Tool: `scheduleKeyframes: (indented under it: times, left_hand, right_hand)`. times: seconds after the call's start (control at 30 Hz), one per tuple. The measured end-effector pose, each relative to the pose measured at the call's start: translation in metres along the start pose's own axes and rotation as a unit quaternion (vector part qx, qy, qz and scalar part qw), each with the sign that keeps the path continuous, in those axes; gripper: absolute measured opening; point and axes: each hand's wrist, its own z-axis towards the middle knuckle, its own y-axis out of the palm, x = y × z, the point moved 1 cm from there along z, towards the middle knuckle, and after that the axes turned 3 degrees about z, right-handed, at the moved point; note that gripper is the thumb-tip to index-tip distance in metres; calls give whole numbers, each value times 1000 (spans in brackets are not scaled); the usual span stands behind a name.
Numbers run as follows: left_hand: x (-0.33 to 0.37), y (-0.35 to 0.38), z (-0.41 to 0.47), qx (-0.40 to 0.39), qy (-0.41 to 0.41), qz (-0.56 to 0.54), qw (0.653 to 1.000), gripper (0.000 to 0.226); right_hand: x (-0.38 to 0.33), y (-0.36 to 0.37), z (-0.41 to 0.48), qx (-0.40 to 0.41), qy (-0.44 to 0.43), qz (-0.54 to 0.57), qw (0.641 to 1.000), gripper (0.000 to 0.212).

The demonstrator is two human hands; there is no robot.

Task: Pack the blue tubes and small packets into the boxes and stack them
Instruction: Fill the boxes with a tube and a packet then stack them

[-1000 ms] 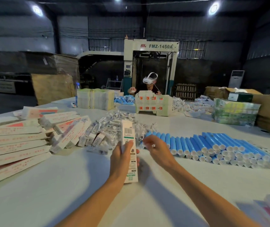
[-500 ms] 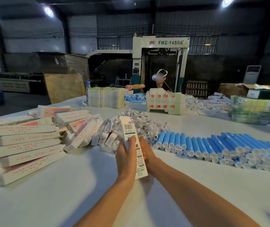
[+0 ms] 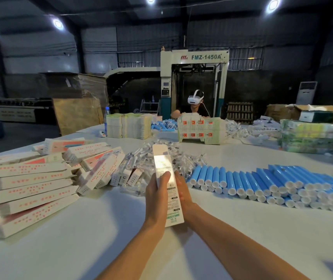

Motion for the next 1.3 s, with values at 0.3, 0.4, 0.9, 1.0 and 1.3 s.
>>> scheduleKeyframes:
  times: [0.3,0.4,0.9,1.0,1.3]
  left_hand:
    - [3,13,-8,-131,-18,-78,988,47]
    - [-1,17,-16,-179,-30,-66,981,50]
    - [-7,42,-63,-351,-72,28,933,41]
    - [-8,41,-63,-360,-64,17,930,38]
    - [-12,43,-59,-316,-70,9,946,39]
  right_hand:
    - [22,-67,-24,68,134,247,957,68]
    - [34,-103,-47,92,118,284,947,73]
    - [9,-192,-76,247,-8,403,881,37]
    - [13,-185,-76,197,15,360,912,34]
    - [20,-166,-78,98,-2,195,976,17]
